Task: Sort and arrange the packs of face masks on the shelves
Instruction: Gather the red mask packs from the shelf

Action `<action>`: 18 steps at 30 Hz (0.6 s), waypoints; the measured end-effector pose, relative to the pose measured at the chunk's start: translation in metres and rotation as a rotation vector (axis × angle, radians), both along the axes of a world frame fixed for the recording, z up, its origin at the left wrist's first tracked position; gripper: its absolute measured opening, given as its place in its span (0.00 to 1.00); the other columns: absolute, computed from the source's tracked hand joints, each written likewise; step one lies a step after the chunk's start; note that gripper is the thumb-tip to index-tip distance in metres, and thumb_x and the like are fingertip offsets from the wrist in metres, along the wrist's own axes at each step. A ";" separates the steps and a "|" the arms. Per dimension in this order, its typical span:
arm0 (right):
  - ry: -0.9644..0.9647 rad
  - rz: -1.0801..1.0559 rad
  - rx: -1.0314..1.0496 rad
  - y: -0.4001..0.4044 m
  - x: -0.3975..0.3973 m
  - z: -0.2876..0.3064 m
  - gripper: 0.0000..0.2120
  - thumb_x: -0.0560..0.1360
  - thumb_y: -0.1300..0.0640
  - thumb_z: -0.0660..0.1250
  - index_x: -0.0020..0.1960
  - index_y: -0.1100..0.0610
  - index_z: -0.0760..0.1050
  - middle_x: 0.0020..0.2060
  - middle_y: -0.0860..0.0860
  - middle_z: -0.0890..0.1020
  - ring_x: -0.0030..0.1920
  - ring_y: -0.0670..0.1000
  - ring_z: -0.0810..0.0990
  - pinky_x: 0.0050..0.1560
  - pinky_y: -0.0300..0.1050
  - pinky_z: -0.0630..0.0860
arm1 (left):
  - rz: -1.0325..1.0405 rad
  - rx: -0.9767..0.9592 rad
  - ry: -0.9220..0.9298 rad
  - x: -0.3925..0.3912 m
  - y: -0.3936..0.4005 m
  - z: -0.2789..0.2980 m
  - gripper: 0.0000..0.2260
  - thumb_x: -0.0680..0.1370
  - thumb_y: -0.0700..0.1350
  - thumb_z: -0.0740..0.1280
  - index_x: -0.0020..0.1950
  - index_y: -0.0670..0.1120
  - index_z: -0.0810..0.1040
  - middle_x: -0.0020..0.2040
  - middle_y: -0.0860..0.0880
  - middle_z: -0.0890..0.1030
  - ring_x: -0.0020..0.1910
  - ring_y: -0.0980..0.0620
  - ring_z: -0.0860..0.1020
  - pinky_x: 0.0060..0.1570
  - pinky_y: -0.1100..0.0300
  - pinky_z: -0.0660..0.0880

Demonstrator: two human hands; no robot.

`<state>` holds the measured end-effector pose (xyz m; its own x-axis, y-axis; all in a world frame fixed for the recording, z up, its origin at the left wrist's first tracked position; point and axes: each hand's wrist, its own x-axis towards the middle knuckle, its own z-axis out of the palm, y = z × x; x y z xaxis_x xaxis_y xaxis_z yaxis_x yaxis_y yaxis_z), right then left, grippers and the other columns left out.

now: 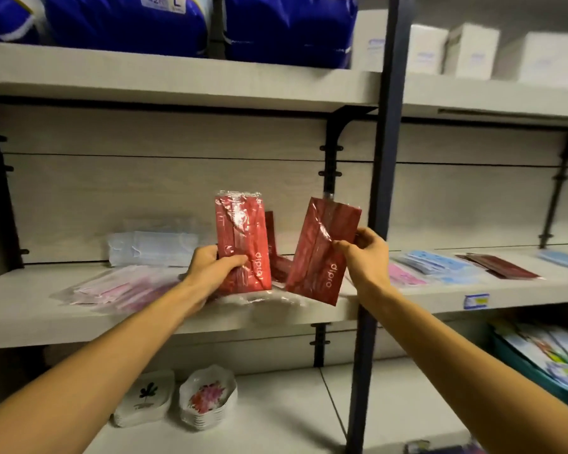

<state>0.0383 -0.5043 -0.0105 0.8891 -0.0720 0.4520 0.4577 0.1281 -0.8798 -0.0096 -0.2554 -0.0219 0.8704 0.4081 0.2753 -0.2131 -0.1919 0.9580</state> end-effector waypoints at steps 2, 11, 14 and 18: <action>0.024 -0.028 -0.010 -0.026 -0.016 -0.004 0.12 0.76 0.67 0.69 0.55 0.53 0.78 0.46 0.51 0.85 0.42 0.47 0.86 0.38 0.40 0.80 | -0.076 -0.011 0.026 0.000 -0.028 -0.006 0.05 0.74 0.37 0.75 0.48 0.44 0.83 0.42 0.47 0.86 0.38 0.54 0.84 0.38 0.64 0.78; 0.110 -0.279 -0.054 -0.160 -0.049 -0.024 0.15 0.73 0.72 0.66 0.52 0.54 0.80 0.42 0.51 0.85 0.40 0.51 0.85 0.36 0.40 0.80 | -0.455 0.227 0.076 0.010 -0.163 -0.026 0.09 0.75 0.33 0.72 0.47 0.47 0.81 0.44 0.49 0.85 0.36 0.60 0.84 0.47 0.60 0.82; 0.173 -0.381 -0.026 -0.205 -0.042 -0.037 0.16 0.70 0.73 0.67 0.48 0.53 0.81 0.40 0.54 0.86 0.36 0.52 0.85 0.37 0.47 0.82 | -0.531 0.294 0.091 0.024 -0.207 -0.032 0.09 0.75 0.33 0.72 0.53 0.44 0.81 0.45 0.50 0.85 0.38 0.59 0.84 0.44 0.62 0.82; 0.265 -0.404 0.001 -0.265 -0.023 -0.059 0.16 0.68 0.69 0.67 0.50 0.54 0.82 0.39 0.58 0.86 0.41 0.64 0.86 0.47 0.65 0.83 | -0.601 0.326 0.113 0.048 -0.270 -0.036 0.12 0.75 0.31 0.72 0.54 0.44 0.79 0.44 0.50 0.85 0.35 0.59 0.84 0.38 0.65 0.80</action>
